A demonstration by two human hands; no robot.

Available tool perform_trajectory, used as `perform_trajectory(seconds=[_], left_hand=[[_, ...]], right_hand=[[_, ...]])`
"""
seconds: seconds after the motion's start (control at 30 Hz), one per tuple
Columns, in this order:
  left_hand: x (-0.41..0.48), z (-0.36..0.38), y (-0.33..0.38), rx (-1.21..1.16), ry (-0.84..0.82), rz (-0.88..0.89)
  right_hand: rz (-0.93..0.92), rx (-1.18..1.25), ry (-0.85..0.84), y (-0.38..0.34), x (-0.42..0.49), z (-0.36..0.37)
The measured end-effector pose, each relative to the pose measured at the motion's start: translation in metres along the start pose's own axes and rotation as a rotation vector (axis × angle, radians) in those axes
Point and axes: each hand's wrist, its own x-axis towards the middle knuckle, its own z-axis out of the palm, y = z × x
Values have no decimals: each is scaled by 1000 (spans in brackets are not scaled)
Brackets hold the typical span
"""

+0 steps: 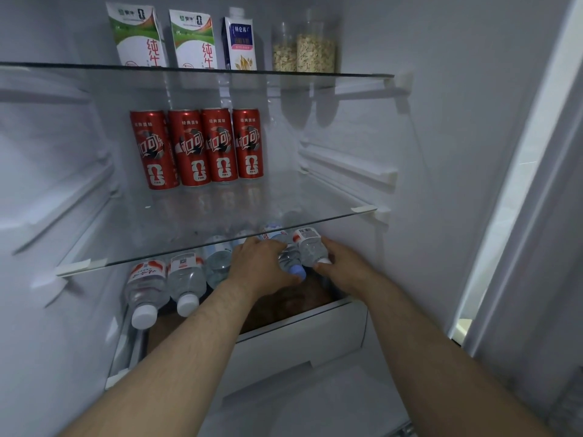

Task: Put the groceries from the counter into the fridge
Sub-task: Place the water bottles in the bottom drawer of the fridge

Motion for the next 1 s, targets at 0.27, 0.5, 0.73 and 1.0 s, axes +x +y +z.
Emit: perform_trajectory(seconds=[0.27, 0.5, 0.73, 1.0], left_hand=[[-10, -7, 3, 45, -55, 38], [-31, -18, -8, -11, -16, -8], [-72, -27, -21, -35, 99, -40], [-126, -40, -25, 6, 184, -138]], right_hand=[[13, -32, 80, -10, -4, 8], [18, -125, 163, -18, -19, 15], [-94, -224, 244, -23, -40, 18], [-208, -256, 170, -29, -71, 33]])
